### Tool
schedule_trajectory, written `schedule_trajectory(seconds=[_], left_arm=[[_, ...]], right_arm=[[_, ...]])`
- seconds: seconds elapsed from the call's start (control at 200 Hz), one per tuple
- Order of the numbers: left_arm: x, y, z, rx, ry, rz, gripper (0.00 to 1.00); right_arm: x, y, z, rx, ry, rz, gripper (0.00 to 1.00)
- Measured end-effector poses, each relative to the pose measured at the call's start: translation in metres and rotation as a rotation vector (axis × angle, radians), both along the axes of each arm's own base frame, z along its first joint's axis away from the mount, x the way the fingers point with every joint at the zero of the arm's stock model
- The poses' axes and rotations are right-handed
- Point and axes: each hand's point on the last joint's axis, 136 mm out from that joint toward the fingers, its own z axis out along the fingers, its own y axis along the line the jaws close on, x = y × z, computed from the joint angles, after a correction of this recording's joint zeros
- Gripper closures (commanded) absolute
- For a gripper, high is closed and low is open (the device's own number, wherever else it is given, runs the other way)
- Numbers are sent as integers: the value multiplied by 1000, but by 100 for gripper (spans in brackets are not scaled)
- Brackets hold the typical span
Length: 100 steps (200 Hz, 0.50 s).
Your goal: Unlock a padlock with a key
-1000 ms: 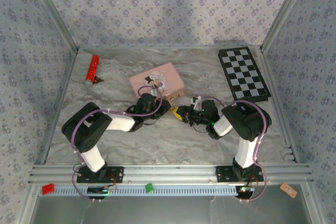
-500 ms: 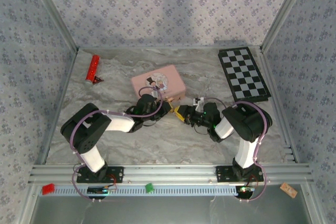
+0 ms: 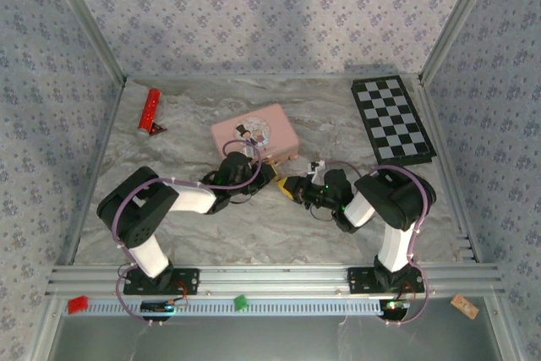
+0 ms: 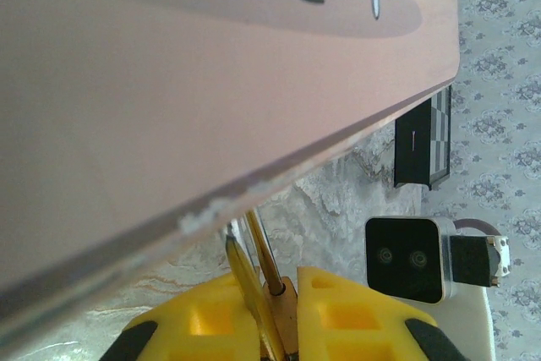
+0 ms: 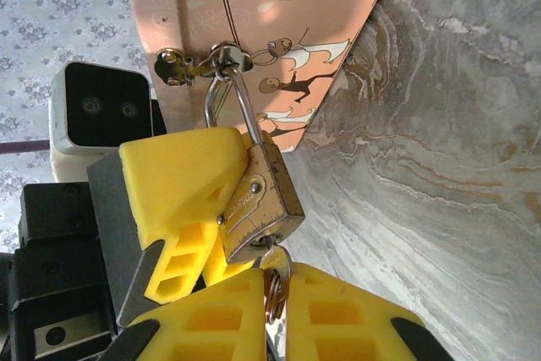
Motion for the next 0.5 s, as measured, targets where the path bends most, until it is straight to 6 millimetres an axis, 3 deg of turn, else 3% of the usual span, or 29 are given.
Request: schedule_trajectory(seconds=[0.115, 0.32, 0.5], left_arm=[[0, 0, 0, -3, 1, 1, 96], [0, 0, 0, -1, -1, -1, 97], [0, 1, 1, 4, -2, 3, 97]], right_arm=[[0, -1, 0, 0, -1, 3, 87], [0, -2, 0, 0, 2, 12, 100], [1, 0, 0, 2, 15, 32, 100]])
